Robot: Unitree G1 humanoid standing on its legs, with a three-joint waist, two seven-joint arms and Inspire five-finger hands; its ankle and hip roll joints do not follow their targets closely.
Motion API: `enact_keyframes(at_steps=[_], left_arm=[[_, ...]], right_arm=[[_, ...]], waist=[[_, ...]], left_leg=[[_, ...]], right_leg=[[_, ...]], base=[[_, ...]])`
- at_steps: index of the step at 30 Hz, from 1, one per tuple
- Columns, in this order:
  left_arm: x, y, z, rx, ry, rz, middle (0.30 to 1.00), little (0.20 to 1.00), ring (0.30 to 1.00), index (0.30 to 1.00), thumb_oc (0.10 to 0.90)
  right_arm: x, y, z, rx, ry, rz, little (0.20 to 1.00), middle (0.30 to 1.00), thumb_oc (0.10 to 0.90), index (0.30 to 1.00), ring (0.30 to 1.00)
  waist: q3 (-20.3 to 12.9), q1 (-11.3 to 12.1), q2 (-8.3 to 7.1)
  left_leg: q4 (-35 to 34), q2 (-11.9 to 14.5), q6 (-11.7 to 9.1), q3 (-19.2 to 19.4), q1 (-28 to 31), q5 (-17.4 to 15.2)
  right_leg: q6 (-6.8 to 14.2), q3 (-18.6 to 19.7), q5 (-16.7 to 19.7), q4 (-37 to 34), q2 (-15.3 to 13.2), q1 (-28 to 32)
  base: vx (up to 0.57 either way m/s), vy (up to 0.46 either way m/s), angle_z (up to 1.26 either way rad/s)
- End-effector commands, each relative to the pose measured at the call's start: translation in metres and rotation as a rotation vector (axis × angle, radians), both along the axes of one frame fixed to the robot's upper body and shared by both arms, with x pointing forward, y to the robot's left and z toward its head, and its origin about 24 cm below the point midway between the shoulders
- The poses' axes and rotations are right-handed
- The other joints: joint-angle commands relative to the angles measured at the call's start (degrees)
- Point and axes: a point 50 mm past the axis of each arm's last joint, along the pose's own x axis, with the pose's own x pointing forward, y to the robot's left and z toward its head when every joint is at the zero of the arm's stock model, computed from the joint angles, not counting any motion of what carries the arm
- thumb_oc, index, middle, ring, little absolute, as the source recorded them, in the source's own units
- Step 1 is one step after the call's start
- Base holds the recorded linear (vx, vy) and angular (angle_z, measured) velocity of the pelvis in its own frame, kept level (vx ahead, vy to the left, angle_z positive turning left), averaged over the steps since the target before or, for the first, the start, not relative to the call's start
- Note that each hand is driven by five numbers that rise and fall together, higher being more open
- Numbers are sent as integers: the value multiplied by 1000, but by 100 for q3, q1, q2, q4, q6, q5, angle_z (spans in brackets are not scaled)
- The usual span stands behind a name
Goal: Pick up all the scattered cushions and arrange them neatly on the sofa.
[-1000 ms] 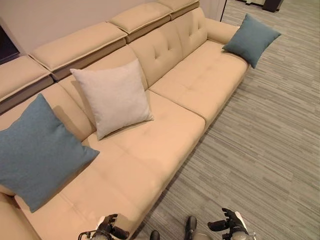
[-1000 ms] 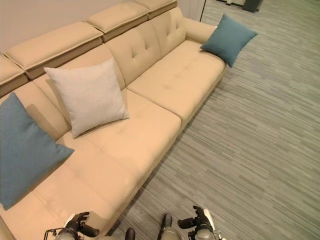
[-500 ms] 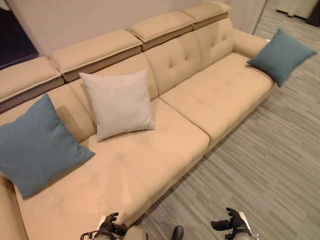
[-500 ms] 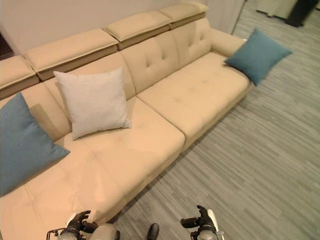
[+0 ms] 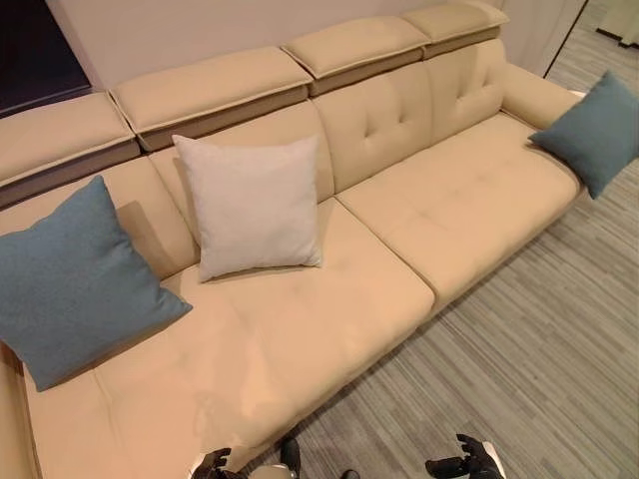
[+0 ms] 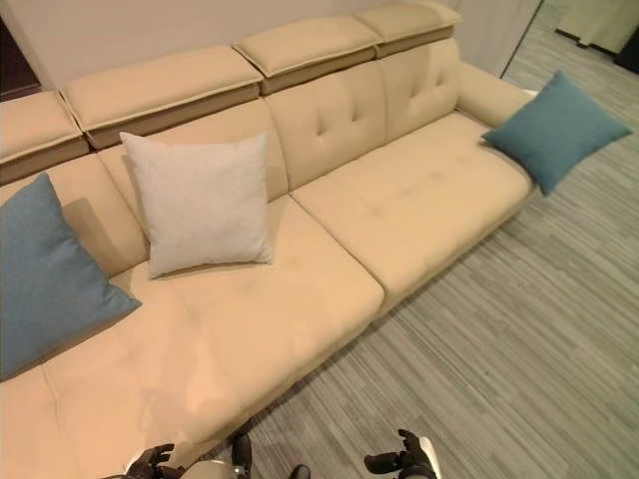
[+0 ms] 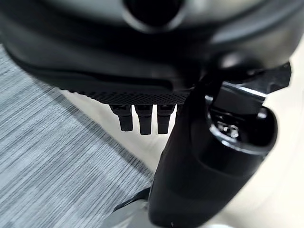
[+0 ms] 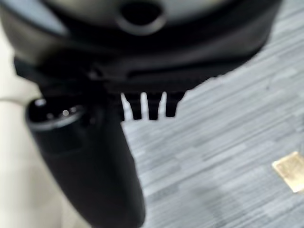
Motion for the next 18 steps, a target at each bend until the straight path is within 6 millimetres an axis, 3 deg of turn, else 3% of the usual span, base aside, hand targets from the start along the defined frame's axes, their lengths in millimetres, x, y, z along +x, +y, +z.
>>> enact_keyframes(at_steps=[1, 3, 4, 6, 7, 10, 12, 15, 16, 17, 18], left_arm=[[10, 4, 5, 2, -59, 3, 900, 900, 900, 900, 800], [11, 6, 6, 10, -67, 2, 900, 900, 900, 900, 800], [11, 6, 6, 9, -67, 2, 900, 900, 900, 900, 800], [9, 5, 5, 10, -62, 1, 900, 900, 900, 900, 800], [7, 5, 4, 10, -53, -2, 900, 900, 900, 900, 800], [6, 3, 3, 13, -42, -17, 900, 900, 900, 900, 800], [5, 2, 2, 17, -31, -24, 900, 900, 900, 900, 800], [6, 1, 2, 12, -30, -15, 900, 900, 900, 900, 800], [6, 1, 2, 12, -30, -15, 900, 900, 900, 900, 800], [14, -5, 3, 2, -46, -37, 900, 900, 900, 900, 800], [18, -7, 4, -2, -56, -41, 900, 900, 900, 900, 800]], right_arm=[[20, -17, 14, -71, -77, 58, 900, 900, 800, 900, 900], [27, -17, 17, -69, -105, 59, 900, 900, 800, 900, 900], [27, -17, 17, -70, -106, 59, 900, 900, 800, 900, 900], [28, -18, 18, -71, -108, 60, 900, 900, 800, 900, 900], [29, -18, 19, -71, -110, 59, 900, 900, 800, 900, 900], [27, -18, 17, -68, -100, 52, 900, 900, 800, 900, 900], [26, -18, 17, -68, -95, 49, 900, 900, 800, 900, 900], [17, -18, 13, -47, -80, 27, 900, 900, 800, 900, 900], [17, -18, 13, -47, -80, 27, 900, 900, 800, 900, 900], [21, -19, 16, -41, -110, 7, 900, 900, 800, 900, 900], [24, -21, 18, -42, -126, -4, 900, 900, 800, 900, 900]], waist=[[-150, 255, -41], [-88, 107, 79], [-107, 104, 87], [-129, 51, 125], [-145, -12, 152], [-136, -172, 94], [-122, -208, 40], [-268, -234, -67], [-264, -244, -64], [-256, -301, -128], [-218, -324, -153]], left_leg=[[615, -135, -37, -308, -287, -546], [516, -199, 18, -628, -84, -528], [510, -188, 15, -633, -105, -515], [382, -216, -4, -831, 25, -512], [274, -222, -43, -1014, 81, -506], [181, -358, -88, -1400, 193, -514], [176, -391, -172, -1616, 258, -559], [205, -188, -462, -1837, 290, -652], [208, -186, -463, -1848, 293, -654], [611, 2, -654, -1810, 57, -713], [853, 46, -703, -1726, -95, -720]], right_leg=[[555, 336, 456, 891, -551, -315], [569, 753, 575, 1542, -515, -724], [564, 744, 598, 1515, -501, -734], [467, 1026, 496, 1191, -453, -790], [447, 1342, 511, 735, -436, -960], [521, 2046, 745, 69, -219, -1155], [554, 1938, 944, -259, -294, -1120], [418, 1693, 789, -557, -224, -731], [417, 1681, 789, -564, -223, -720], [290, 1476, 693, -743, -151, -506], [250, 1409, 670, -797, -150, -446]], base=[[34, 80, 15], [70, 59, 33], [111, 12, 66], [136, -57, 84], [175, -102, 67], [182, -144, 59], [201, -248, 94], [196, -305, 101], [185, -462, 83], [75, -341, 94], [58, -447, 71]])
